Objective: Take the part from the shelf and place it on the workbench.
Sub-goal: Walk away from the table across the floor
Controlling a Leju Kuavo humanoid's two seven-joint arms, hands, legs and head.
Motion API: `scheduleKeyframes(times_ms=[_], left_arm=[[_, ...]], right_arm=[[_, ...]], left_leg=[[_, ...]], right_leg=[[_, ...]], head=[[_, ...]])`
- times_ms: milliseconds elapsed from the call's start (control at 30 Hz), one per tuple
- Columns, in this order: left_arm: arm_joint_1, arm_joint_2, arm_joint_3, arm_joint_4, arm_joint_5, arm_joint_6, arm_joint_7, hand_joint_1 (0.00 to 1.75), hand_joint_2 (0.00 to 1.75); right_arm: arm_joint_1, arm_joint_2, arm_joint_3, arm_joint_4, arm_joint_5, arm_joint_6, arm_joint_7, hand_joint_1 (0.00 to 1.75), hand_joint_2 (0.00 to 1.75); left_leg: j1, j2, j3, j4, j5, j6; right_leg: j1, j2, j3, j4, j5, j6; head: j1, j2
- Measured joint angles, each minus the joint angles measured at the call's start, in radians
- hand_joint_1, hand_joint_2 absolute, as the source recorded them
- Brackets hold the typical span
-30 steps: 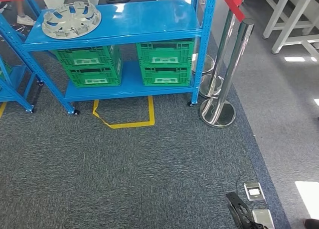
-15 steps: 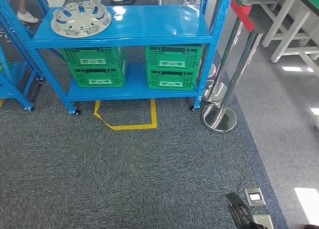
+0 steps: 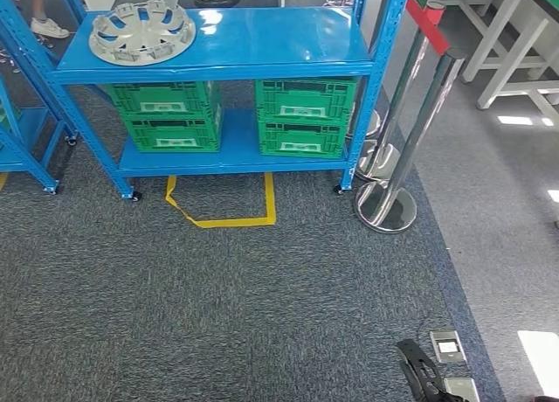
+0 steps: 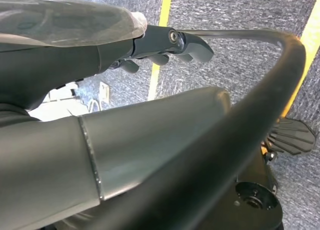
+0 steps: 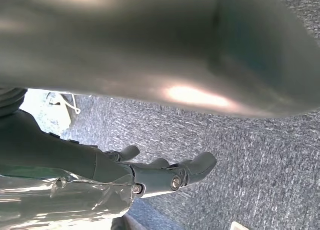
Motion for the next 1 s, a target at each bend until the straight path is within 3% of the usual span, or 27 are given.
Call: scheduleKeyframes(times_ms=[1000], left_arm=[[0.0,0.0,-0.001,0.0,0.001,-0.002,-0.003,0.0,0.0]], right_arm=[[0.0,0.0,0.0,0.0,-0.005,0.001,-0.006,0.0,0.0]], left_leg=[[0.0,0.0,0.011,-0.014,0.002,-0.002]], right_leg=[[0.001,0.0,0.004,0.0,-0.004,-0.006]], head=[[0.0,0.0]])
